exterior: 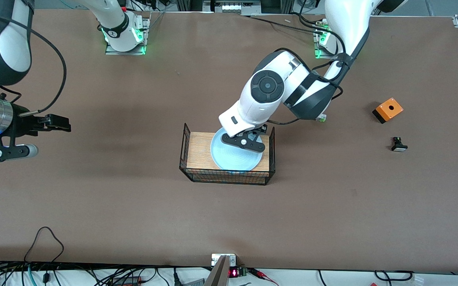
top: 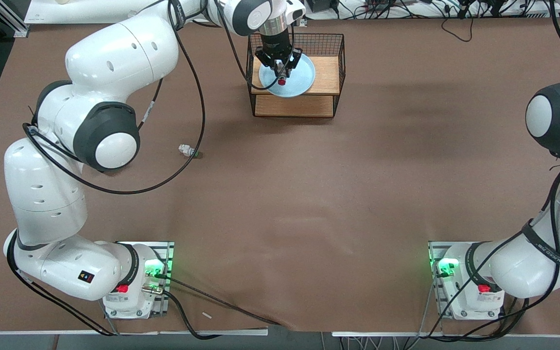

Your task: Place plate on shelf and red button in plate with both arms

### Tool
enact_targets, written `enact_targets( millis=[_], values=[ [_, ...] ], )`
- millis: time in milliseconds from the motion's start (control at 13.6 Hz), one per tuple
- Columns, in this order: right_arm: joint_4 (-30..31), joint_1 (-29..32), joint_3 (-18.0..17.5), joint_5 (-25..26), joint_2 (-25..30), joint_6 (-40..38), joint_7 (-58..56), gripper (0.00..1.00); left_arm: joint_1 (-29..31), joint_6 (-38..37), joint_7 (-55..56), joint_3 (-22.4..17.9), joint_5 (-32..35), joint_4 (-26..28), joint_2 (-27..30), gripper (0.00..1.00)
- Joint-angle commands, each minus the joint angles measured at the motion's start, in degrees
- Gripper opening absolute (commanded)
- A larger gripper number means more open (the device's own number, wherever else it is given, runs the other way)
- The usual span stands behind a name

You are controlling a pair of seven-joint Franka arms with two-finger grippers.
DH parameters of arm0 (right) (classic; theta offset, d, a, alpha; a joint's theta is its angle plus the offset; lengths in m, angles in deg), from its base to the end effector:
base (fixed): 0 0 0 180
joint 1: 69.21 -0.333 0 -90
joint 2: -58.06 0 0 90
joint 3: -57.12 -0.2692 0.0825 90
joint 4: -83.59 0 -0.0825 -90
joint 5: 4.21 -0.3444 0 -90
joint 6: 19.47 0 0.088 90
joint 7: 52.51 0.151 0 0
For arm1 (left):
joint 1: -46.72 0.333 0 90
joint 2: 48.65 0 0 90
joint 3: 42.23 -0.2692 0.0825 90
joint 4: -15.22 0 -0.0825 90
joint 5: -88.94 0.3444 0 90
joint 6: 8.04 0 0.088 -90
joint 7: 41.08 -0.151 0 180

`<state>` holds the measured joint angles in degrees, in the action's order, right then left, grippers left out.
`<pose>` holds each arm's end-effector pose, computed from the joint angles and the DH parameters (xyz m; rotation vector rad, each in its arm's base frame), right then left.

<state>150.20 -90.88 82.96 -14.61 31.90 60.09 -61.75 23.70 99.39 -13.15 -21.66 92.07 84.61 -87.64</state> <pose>0.5887 0.0355 0.4552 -3.1144 -0.1978 0.2979 0.5239 -0.4215 0.3279 2.9708 -0.3166 -0.1201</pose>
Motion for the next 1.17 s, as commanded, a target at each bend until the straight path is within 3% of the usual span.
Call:
enact_targets(
  millis=[0, 147, 293, 586, 659, 733, 806, 1099],
  values=[
    [9.18, 1.97, -1.92, -0.33, 6.43, 5.23, 0.18, 1.0, -0.89, 0.49, 0.72, -1.32, 1.89, -3.3, -2.14, 0.0],
    [19.21, 7.21, -9.01, 0.73, 15.04, 11.83, -0.08, 1.0, -0.98, 1.38, 0.72, -1.42, 1.97, -3.21, -2.93, 0.0],
    [21.8, 14.07, -17.02, 4.58, 18.41, 11.94, 0.01, 1.0, -0.98, 1.55, 0.72, -1.5, 1.97, -2.95, -3.37, 0.0],
    [24.42, 16.72, -19.59, 7.84, 23.15, 10.27, 0.01, 1.0, -1.07, 3.04, 0.89, -1.59, 2.06, -2.51, -4.16, 0.04],
    [25.83, 19.0, -22.47, 8.81, 24.82, 10.01, -0.08, 1.0, -0.98, 3.31, 0.8, -1.68, 1.98, -2.51, -4.16, 0.17],
    [27.06, 22.16, -25.72, 9.86, 25.89, 9.23, -0.08, 1.0, -0.81, 3.4, 0.11, -1.77, 2.06, -2.42, -4.16, 0.51],
    [28.03, 24.89, -28.27, 9.7, 26.68, 9.13, -0.52, 1.0, -0.72, 3.66, -0.16, -2.03, 2.24, -2.42, -4.16, 1.0],
    [29.36, 26.93, -33.22, 10.13, 30.55, 10.01, 0.1, 1.0, -0.89, 3.58, 0.63, -2.12, 5.23, -3.21, -3.38, 1.0]
  ],
)
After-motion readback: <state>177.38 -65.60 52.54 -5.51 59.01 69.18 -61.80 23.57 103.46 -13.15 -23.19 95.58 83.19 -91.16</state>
